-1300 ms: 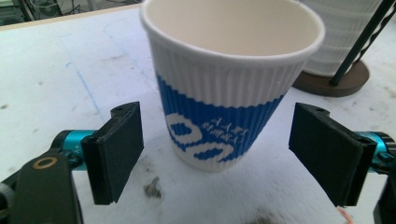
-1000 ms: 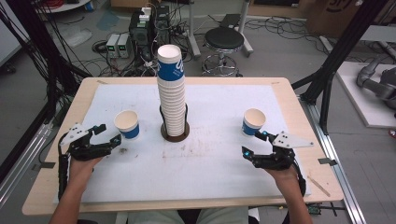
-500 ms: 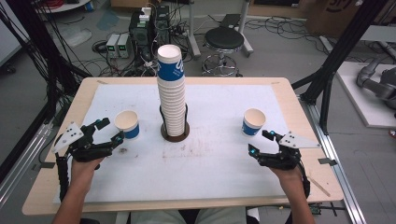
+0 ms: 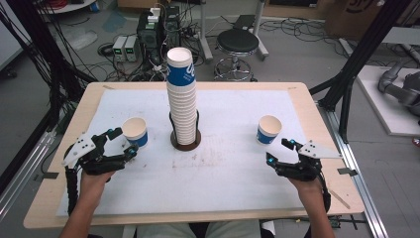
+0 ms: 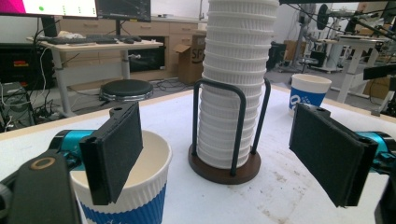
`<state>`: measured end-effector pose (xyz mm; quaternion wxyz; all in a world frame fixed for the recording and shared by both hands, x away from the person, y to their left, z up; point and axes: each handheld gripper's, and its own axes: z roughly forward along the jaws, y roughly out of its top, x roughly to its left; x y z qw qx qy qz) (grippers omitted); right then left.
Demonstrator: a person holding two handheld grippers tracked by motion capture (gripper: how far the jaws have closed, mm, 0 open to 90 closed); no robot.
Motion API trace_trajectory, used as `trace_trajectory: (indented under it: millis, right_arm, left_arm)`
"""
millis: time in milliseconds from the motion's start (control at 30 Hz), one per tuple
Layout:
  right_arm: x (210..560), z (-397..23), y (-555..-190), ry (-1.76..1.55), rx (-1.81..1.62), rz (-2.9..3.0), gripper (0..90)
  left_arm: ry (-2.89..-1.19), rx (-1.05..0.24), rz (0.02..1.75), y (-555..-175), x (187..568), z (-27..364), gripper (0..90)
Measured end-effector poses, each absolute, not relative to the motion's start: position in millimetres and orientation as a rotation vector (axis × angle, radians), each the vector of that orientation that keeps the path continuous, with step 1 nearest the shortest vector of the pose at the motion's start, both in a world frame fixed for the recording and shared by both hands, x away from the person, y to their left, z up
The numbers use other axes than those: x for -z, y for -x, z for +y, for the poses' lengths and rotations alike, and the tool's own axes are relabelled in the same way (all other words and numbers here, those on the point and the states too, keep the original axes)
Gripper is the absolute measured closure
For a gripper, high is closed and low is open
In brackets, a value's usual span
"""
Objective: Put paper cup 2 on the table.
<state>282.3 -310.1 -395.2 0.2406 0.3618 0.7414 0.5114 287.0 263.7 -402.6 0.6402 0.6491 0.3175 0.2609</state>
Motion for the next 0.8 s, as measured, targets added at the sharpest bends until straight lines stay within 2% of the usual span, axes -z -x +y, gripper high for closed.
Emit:
trace_trajectory:
  millis: [800]
  right_arm:
    - [398.0, -313.0, -282.6, -0.997, -1.424, 2.021, 21.3]
  left_arm:
    - [-1.496, -0.613, 0.733, -288.6, 405.6, 263.1, 17.3]
